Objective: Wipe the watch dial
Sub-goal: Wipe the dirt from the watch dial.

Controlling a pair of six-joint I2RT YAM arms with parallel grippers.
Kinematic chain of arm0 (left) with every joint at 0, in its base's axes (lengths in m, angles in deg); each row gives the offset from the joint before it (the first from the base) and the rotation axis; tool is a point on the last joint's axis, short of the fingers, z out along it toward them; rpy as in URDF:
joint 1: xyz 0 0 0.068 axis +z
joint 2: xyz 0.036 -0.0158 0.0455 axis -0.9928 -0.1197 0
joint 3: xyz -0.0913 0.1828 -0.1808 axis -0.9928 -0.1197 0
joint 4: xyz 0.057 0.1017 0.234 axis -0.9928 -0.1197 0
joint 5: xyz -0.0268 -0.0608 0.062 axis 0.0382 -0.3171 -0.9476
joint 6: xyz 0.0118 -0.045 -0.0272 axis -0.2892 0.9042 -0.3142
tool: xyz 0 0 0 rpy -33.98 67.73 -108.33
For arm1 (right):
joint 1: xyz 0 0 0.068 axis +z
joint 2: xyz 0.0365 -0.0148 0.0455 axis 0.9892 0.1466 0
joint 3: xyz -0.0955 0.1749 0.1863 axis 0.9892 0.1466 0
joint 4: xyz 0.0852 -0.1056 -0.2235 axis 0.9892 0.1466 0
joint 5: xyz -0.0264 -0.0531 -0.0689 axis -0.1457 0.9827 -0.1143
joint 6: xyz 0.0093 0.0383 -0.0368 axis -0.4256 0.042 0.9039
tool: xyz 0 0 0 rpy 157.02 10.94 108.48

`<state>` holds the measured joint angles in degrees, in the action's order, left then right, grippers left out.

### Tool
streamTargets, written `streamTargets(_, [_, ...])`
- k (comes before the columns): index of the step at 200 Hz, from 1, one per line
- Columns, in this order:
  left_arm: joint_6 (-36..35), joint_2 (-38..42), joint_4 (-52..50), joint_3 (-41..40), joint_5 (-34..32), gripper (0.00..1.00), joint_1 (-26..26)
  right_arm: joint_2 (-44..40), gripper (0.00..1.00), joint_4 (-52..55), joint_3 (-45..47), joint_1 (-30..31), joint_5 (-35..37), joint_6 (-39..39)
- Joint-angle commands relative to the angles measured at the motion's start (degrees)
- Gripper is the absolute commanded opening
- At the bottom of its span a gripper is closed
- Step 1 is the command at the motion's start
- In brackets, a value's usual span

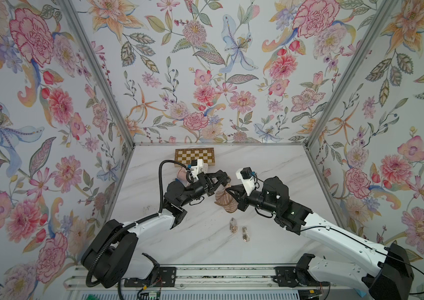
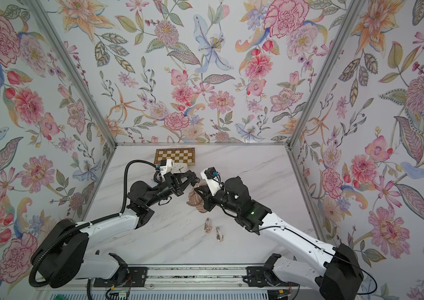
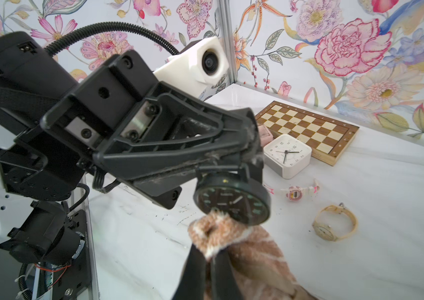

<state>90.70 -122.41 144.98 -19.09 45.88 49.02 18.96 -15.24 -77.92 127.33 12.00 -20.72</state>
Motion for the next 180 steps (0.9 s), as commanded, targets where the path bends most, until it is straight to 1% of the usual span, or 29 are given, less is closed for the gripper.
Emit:
streamTargets(1, [0.32, -0.24, 2.75, -0.83, -0.06, 0.0, 0.4, -2.01, 0.0, -0.45, 0.29, -1.71, 0.89, 0.49])
streamTargets(16, [0.32, -0.49, 3.05, -0.82, -0.06, 0.0, 0.42, -1.76, 0.0, -0.07, -0.59, -1.07, 0.42, 0.14])
streamTargets(52, [0.76, -1.05, 4.16, -0.8, -0.16, 0.0, 0.28, 0.63, 0.0, -0.54, -3.03, 3.15, 0.27, 0.55])
streamTargets(68, [0.76, -0.86, 4.16, -1.02, -0.15, 0.0, 0.33, 0.39, 0.0, -0.71, -2.44, 2.79, 0.96, 1.18])
streamTargets(98, [0.67, -0.5, 4.16, -1.23, -0.17, 0.0, 0.29, -1.4, 0.0, -0.33, -0.59, -0.88, 0.26, -0.11])
streamTargets(134, [0.5, -1.03, 4.24, -0.97, -0.15, 0.0, 0.31, -0.27, 0.0, -0.59, -2.25, 0.86, -0.69, -0.2])
streamTargets(180, [-0.55, -0.56, 2.52, -0.85, 0.29, 0.0, 0.27, 0.66, 0.0, -0.59, -3.74, 1.55, -0.85, -0.11])
